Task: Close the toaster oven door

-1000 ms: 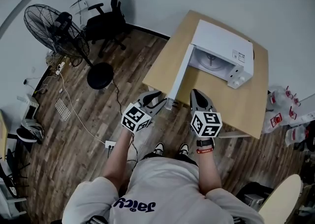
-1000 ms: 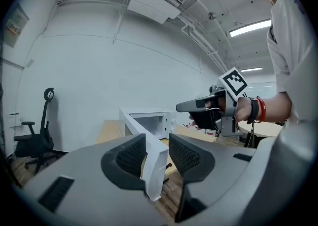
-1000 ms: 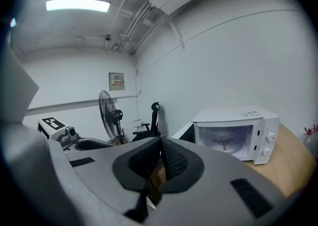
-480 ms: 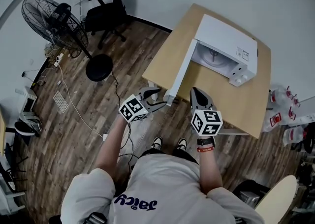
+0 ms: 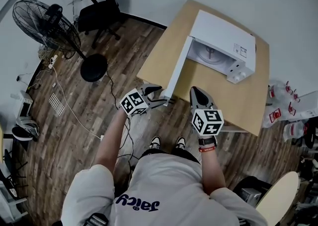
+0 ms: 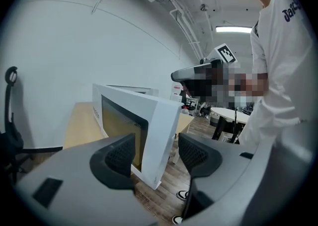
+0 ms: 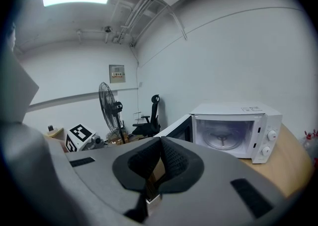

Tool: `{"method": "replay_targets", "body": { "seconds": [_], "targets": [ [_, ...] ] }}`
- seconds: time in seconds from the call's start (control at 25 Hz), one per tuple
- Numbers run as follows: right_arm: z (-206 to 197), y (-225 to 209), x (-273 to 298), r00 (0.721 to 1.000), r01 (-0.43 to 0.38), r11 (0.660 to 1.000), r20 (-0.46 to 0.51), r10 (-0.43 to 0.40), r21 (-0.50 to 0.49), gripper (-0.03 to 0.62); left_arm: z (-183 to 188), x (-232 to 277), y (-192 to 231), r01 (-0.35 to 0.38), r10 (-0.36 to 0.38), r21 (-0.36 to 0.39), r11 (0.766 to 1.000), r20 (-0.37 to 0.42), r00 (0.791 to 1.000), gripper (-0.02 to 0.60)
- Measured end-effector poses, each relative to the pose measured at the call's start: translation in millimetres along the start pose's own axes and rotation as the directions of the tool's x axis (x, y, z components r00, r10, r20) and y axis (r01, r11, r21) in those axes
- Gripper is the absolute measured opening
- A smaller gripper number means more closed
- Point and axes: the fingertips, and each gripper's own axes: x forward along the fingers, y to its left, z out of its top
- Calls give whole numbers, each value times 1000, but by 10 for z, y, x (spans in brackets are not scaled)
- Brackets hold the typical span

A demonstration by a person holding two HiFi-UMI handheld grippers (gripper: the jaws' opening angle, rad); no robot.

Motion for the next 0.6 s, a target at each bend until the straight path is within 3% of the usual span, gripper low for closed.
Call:
{"method": "replay_targets", "body": {
  "seconds": [0.16,0.2,0.24,0.36,0.6],
  "targets": [
    [-9,-85,7,1000,4,1000,-2,-4,5,15,7,98,19,24,-24,3,1000,-14,1000,264],
    [-12,-102,13,1000,4,1000,-3,-4,7,15,10,119,4,35,-35,11,999,-23,999,254],
    [-15,-118,19,1000,5,1000,-4,-5,10,15,17,141,-17,47,-46,23,999,-31,998,205],
    [-36,-150,30,1000,5,1000,-6,-5,25,15,47,228,-87,70,-67,63,996,-44,997,179],
    [-32,-207,-10,1000,7,999,0,-7,34,15,76,296,-149,51,-49,64,997,-33,998,175]
  ]
}}
